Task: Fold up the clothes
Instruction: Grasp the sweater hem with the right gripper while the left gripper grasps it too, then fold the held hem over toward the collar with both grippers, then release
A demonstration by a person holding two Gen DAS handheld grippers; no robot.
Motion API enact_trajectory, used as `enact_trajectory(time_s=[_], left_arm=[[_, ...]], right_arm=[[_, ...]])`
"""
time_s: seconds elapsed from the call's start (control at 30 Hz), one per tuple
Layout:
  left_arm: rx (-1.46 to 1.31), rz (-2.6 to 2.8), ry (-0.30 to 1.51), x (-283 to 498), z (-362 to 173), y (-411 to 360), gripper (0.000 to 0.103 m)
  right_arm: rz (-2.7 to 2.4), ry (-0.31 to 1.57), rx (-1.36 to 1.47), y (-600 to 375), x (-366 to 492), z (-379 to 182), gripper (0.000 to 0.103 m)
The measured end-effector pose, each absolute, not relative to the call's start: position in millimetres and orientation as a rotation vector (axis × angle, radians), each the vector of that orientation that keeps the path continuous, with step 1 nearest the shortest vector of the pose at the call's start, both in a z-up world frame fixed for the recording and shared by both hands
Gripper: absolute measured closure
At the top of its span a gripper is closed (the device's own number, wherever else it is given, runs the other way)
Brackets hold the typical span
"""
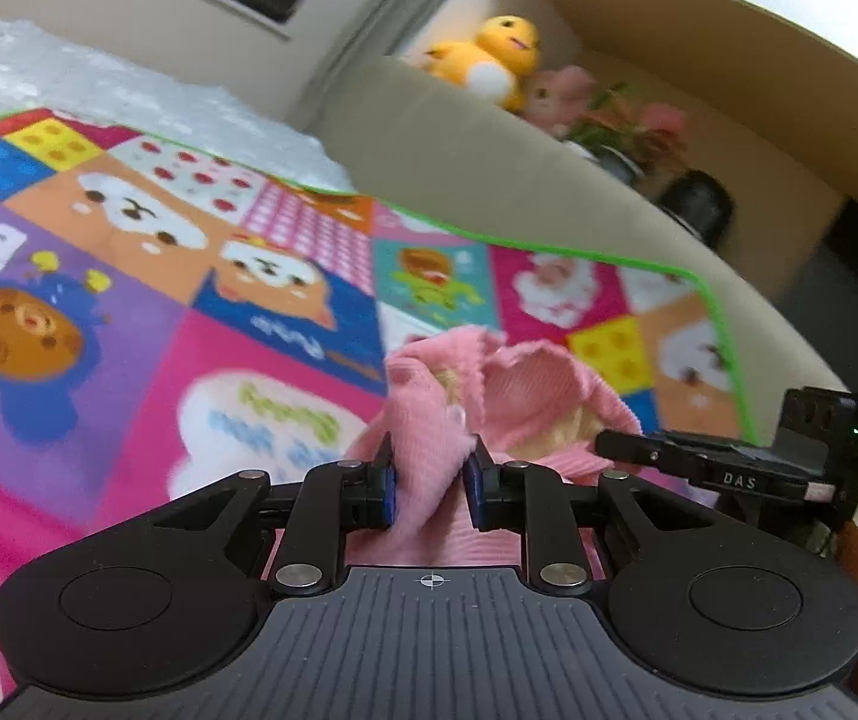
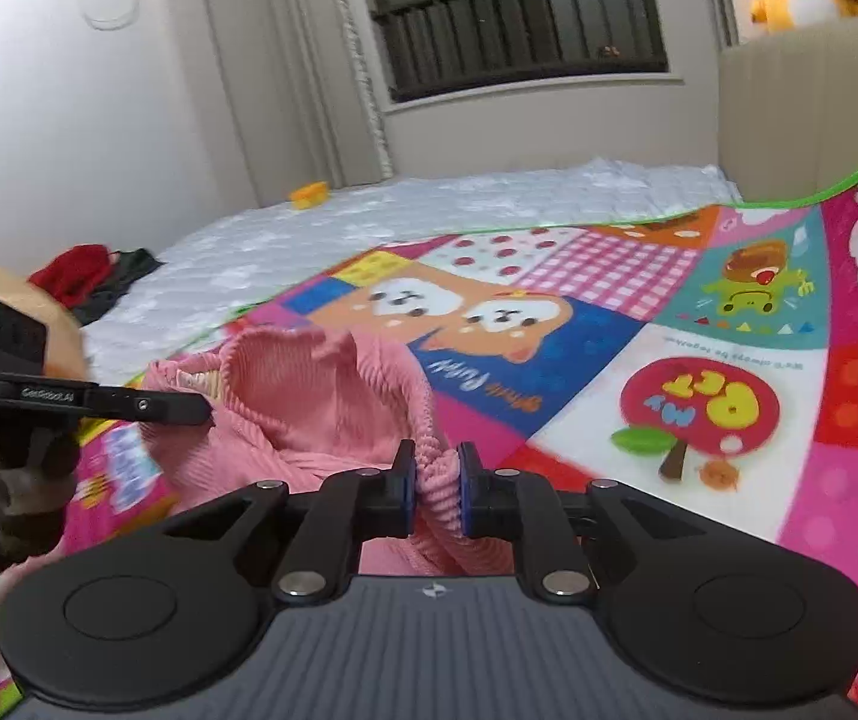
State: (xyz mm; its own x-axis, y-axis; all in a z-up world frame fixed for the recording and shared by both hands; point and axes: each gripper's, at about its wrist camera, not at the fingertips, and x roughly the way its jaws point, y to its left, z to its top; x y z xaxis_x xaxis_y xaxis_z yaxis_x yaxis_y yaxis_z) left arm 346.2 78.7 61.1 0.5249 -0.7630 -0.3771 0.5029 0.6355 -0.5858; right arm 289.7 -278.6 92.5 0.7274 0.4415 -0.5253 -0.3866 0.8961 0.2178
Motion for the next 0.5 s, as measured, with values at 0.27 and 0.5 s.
enact_trajectory(time_s=[0.27, 0.5], left_arm=[[-0.406, -0.799, 0.757, 226, 36, 100, 0.078], [-0.383, -0.724, 0.827, 171, 15, 124, 0.046]], right_arm=[[0.534, 0.672, -0.035, -264, 169, 70, 0.09], [0.478, 0.745, -0.249, -258, 116, 30, 0.069]])
